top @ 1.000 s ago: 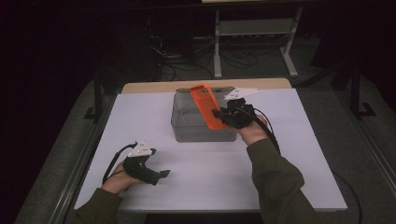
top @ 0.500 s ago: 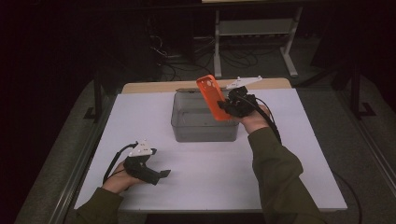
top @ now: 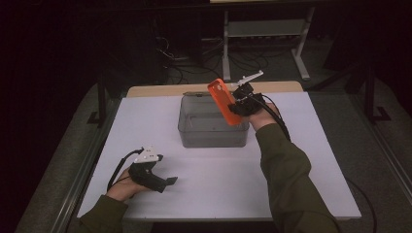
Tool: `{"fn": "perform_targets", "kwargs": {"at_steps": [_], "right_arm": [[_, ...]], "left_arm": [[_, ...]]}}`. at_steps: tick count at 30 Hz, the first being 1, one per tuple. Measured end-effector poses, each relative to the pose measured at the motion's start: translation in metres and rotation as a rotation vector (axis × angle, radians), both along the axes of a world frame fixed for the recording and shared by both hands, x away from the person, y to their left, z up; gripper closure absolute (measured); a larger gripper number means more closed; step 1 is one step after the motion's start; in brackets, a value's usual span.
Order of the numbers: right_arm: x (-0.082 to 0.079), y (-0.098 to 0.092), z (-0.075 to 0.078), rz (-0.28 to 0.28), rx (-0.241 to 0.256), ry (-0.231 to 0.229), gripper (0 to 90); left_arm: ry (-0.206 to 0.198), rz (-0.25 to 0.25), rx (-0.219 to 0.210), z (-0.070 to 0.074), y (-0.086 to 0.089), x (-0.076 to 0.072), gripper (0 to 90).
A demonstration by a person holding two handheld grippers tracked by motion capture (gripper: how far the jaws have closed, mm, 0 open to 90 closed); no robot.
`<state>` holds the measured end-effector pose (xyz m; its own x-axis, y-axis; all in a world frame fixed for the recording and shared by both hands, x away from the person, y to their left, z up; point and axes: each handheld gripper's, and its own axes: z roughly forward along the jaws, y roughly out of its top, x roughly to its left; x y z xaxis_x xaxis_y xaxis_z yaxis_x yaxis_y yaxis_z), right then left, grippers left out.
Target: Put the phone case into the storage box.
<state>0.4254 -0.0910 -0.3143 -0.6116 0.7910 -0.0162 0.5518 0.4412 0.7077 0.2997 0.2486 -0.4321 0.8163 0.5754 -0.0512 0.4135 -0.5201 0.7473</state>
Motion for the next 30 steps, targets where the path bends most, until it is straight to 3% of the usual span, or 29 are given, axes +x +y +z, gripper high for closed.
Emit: {"fn": "perform_targets", "kwargs": {"at_steps": [11, 21, 30], "right_arm": [[0.016, 0.009, -0.002, -0.028, -0.076, 0.1, 80.7], [0.033, 0.021, -0.011, -0.067, -0.14, 0.226, 80.5], [0.045, 0.026, -0.018, -0.1, -0.196, 0.312, 80.3]], "left_arm": [[0.001, 0.001, -0.001, 0.0, 0.0, 0.0, 0.0], [0.002, -0.001, 0.0, 0.0, 0.001, 0.0, 0.0], [0.004, -0.006, 0.004, 0.0, 0.001, 0.0, 0.0]]}}
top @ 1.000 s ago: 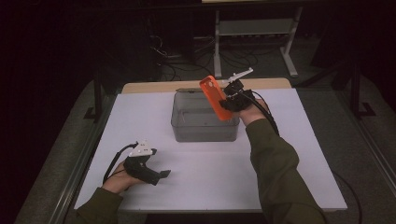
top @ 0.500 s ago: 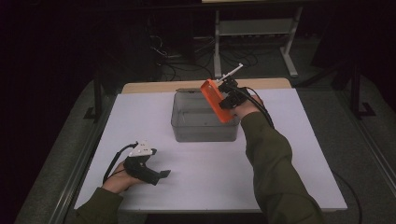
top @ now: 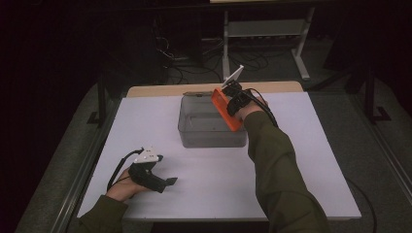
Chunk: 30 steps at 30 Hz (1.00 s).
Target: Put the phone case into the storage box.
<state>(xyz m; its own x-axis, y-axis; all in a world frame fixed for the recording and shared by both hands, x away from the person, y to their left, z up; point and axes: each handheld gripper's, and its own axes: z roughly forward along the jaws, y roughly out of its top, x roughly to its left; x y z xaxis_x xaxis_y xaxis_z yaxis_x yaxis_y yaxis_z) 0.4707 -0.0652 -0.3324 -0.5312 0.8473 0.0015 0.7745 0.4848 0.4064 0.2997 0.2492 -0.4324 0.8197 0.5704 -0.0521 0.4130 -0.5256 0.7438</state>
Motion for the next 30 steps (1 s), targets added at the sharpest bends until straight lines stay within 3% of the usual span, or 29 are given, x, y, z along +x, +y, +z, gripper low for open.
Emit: {"fn": "perform_targets", "kwargs": {"at_steps": [13, 19, 30], "right_arm": [[0.012, 0.001, -0.013, -0.035, -0.055, 0.111, 80.0], [0.016, 0.002, -0.02, -0.065, -0.056, 0.163, 79.6], [0.022, 0.004, -0.028, -0.121, -0.068, 0.219, 79.4]], "left_arm": [[0.007, -0.011, 0.008, -0.001, -0.001, 0.0, 0.0], [0.009, -0.013, 0.009, -0.001, -0.002, -0.001, 0.0], [0.012, -0.014, 0.009, -0.001, -0.001, -0.001, 0.0]]}}
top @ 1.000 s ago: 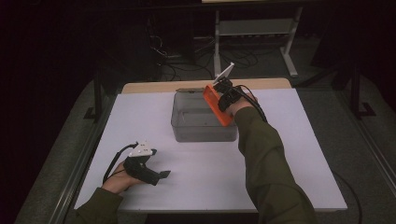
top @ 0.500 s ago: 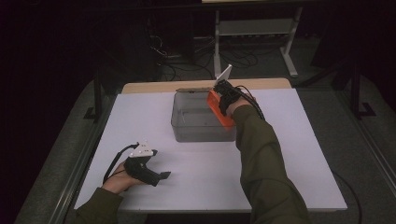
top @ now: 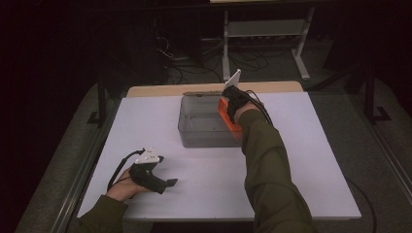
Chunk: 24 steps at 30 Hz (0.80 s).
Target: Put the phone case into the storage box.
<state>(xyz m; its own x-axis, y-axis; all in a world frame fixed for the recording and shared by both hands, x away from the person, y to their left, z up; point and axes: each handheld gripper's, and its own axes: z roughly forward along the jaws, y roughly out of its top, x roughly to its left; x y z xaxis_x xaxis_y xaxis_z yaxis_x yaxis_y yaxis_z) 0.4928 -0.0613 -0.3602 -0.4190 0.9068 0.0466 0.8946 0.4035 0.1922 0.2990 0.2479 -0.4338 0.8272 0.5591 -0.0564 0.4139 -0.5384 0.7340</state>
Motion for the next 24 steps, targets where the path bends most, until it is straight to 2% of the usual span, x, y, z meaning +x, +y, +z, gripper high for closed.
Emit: {"fn": "perform_targets", "kwargs": {"at_steps": [16, 24], "right_arm": [[0.0017, -0.0031, -0.0035, -0.066, 0.007, 0.041, 79.0], [0.0022, -0.005, -0.0047, -0.117, 0.016, 0.057, 79.0]], "left_arm": [[0.0, -0.012, 0.004, -0.0003, -0.0008, -0.0003, 0.0], [0.001, -0.014, 0.006, -0.0004, -0.0009, -0.0005, 0.0]]}}
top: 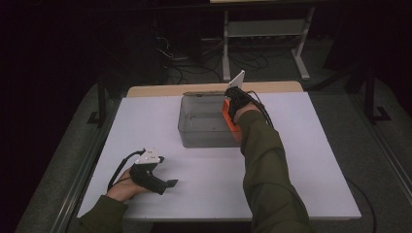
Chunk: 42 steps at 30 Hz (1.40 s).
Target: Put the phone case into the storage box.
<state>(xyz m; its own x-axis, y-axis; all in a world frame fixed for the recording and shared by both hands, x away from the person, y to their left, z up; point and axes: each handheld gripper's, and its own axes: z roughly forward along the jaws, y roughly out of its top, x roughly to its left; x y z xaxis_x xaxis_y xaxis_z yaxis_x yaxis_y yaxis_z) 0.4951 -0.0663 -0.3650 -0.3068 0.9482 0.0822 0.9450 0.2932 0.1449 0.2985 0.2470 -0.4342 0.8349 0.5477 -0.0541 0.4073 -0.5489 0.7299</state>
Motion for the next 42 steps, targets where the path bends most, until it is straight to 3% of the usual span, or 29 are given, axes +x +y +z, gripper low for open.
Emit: {"fn": "perform_targets", "kwargs": {"at_steps": [15, 42], "right_arm": [[-0.0004, -0.0057, -0.0012, -0.065, 0.016, 0.019, 78.9], [-0.0006, -0.0055, -0.0017, -0.077, 0.004, 0.026, 77.0]], "left_arm": [[0.001, 0.002, 0.004, -0.0003, -0.0006, -0.0009, 0.0], [0.005, -0.006, 0.008, -0.0006, -0.0009, -0.0013, 0.0]]}}
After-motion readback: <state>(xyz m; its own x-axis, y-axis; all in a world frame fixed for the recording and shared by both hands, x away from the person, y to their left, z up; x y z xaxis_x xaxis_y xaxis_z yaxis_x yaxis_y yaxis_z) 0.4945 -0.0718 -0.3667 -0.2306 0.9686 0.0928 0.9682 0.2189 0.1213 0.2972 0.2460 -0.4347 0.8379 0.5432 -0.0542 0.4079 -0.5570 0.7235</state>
